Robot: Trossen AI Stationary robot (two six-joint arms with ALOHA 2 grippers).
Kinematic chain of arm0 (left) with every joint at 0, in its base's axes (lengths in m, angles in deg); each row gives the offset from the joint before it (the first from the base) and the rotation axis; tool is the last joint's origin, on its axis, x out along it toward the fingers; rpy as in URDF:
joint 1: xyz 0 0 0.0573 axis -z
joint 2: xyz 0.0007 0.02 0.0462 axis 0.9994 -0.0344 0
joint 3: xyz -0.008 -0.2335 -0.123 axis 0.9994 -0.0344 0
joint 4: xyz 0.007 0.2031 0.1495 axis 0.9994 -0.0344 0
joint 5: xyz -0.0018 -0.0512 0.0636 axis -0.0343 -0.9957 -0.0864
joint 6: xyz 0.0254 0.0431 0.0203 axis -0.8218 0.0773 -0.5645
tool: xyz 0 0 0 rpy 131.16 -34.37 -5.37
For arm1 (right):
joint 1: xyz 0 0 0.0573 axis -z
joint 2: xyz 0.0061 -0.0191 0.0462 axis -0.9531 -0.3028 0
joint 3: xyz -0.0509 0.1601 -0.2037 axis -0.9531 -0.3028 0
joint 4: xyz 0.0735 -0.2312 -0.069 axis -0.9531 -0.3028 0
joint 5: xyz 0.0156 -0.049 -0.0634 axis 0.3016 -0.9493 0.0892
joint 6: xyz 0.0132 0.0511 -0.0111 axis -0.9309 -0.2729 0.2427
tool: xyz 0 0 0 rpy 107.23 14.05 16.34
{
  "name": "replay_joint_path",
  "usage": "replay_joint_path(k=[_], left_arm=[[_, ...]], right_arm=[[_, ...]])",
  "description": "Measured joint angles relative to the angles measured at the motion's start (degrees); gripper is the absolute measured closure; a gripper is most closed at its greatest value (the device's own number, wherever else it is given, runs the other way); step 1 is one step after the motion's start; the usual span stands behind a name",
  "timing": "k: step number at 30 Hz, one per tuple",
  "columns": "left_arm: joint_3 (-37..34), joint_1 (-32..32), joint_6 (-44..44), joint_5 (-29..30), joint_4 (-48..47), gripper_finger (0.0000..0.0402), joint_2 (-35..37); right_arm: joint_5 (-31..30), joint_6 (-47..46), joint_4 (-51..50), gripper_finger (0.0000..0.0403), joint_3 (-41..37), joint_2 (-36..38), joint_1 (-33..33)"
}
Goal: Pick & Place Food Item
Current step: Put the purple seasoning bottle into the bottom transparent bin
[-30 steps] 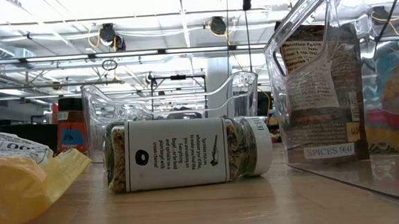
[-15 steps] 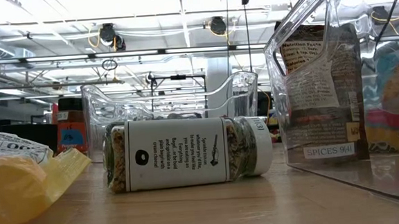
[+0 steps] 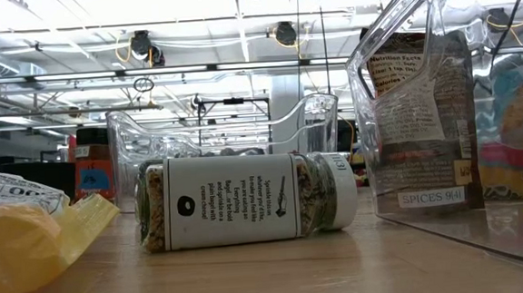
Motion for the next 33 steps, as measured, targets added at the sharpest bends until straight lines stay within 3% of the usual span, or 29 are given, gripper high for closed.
replay_joint_path(k=[18, 28, 33], left_arm=[[0.0, -0.2, -0.5, 0.9, 5.5, 0.0123, 0.0], [0.1, -0.2, 0.1, -0.8, 6.0, 0.0196, -1.4], [0.1, -0.2, -0.3, -0.8, 6.0, 0.0195, -1.4]], right_arm=[[-0.1, 0.3, 4.8, 0.0236, 0.0, 0.9, 0.1], [-0.1, 0.5, 4.7, 0.0236, 0.0, 0.8, 0.1], [0.0, 0.6, 4.7, 0.0237, 0.0, 0.8, 0.1]])
